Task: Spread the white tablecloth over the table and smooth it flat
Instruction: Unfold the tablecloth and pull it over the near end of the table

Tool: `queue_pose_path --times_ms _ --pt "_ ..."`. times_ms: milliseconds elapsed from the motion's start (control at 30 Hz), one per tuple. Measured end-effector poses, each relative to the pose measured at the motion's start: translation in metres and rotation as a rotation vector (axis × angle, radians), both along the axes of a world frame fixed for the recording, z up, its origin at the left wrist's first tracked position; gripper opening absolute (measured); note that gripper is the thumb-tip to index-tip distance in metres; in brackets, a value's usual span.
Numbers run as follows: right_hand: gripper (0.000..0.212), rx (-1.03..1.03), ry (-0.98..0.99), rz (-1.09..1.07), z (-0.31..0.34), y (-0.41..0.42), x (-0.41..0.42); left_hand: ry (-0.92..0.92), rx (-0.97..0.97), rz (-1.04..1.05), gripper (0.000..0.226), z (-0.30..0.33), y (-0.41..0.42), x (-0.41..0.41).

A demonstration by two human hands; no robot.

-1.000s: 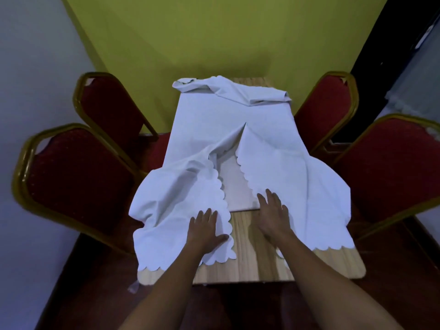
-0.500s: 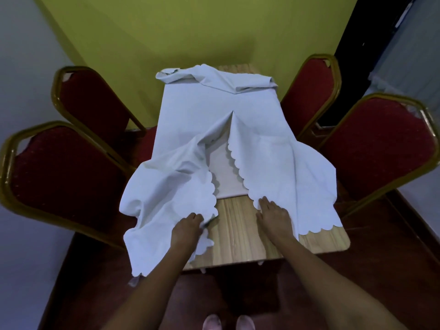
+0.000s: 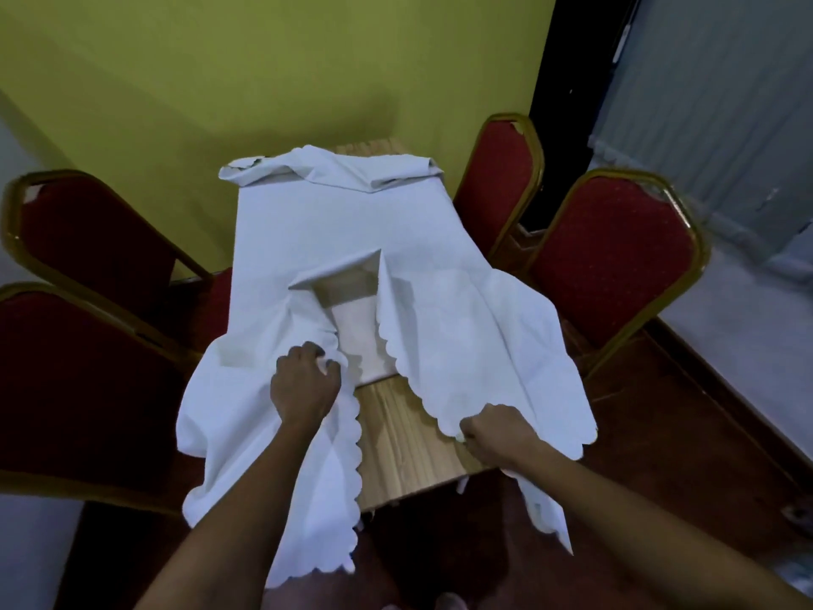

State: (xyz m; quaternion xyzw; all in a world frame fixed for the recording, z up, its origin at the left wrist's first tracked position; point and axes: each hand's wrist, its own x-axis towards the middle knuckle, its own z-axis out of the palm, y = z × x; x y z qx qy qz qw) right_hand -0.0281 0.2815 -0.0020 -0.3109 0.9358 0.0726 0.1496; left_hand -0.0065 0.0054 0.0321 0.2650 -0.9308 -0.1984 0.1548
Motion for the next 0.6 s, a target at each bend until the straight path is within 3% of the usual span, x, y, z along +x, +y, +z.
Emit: queue_pose_path --times_ms 67,167,300,367,467,600 --pt "0.016 0.019 -0.076 0.080 0.001 0.013 0.008 -0.013 -0.029 -0.140 0.044 -0.008 -0.008 -0.015" --pt "0.020 0.173 -0.301 0.150 0.010 0.029 0.014 -0.250 0.040 -0.279 0.083 -0.033 -0.017 -0.031" --pt "0.025 0.310 -0.555 0.073 0.031 0.033 0.007 -0.430 0.083 -0.317 0.117 -0.062 -0.018 -0.028" --pt "0.028 0.178 -0.533 0.001 0.038 0.031 -0.004 -0.462 0.020 -0.279 0.120 -0.064 -0.015 -0.025" --pt "0.033 -0.073 -0.337 -0.062 0.037 0.024 -0.020 -0.507 -0.059 -0.261 0.103 -0.056 -0.014 -0.023" --pt "0.038 -0.246 -0.149 -0.080 0.032 -0.004 -0.042 -0.554 0.028 -0.185 0.103 -0.044 -0.017 -0.009"
